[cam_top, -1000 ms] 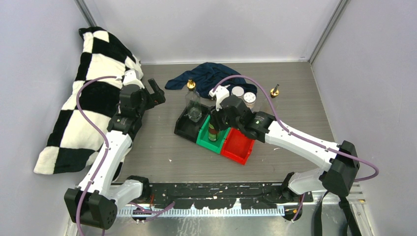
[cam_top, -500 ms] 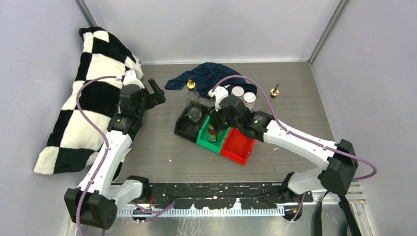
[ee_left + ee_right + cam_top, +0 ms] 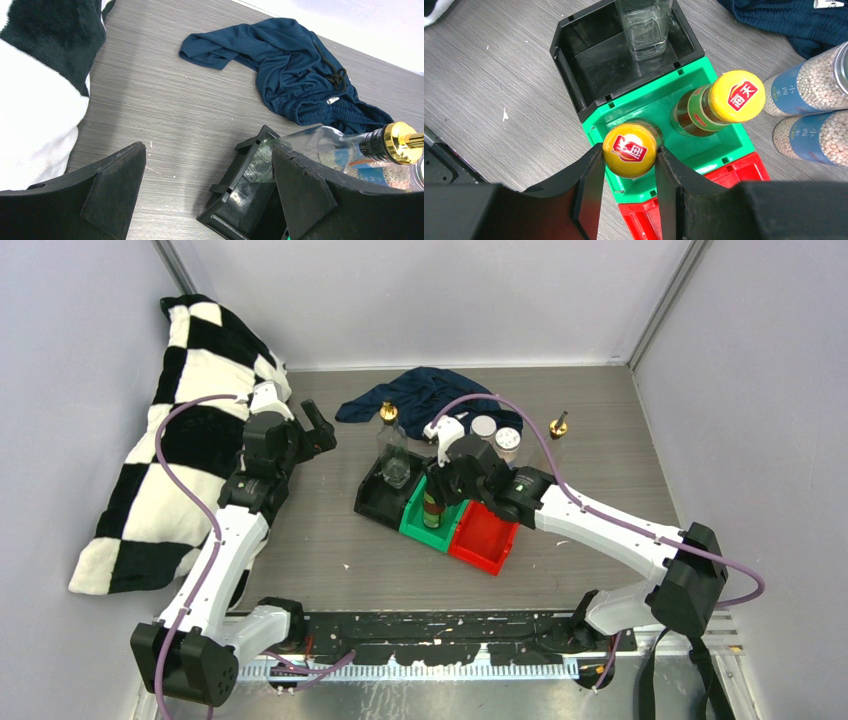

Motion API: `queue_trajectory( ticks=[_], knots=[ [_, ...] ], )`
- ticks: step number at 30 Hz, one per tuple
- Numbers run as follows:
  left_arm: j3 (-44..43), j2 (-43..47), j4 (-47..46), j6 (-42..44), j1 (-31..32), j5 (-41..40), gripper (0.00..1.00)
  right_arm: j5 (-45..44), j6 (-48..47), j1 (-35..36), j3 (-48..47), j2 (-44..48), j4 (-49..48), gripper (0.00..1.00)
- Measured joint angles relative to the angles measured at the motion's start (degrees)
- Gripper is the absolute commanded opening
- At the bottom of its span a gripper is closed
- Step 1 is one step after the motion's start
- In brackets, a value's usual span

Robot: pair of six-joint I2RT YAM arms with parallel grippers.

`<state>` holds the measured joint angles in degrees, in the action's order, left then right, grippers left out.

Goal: Organize the condiment bottles
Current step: Place the bottle in the storage box.

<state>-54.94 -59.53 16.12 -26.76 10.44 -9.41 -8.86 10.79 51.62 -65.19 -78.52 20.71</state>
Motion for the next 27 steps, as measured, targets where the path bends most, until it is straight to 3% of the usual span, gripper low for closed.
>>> queue_trajectory(
  ticks=[27],
  knots=[
    [0.0, -0.2, 0.0, 0.0, 0.0, 0.0, 0.97, 0.0, 0.4, -0.7, 1.5, -1.0, -2.3, 0.01]
  ],
)
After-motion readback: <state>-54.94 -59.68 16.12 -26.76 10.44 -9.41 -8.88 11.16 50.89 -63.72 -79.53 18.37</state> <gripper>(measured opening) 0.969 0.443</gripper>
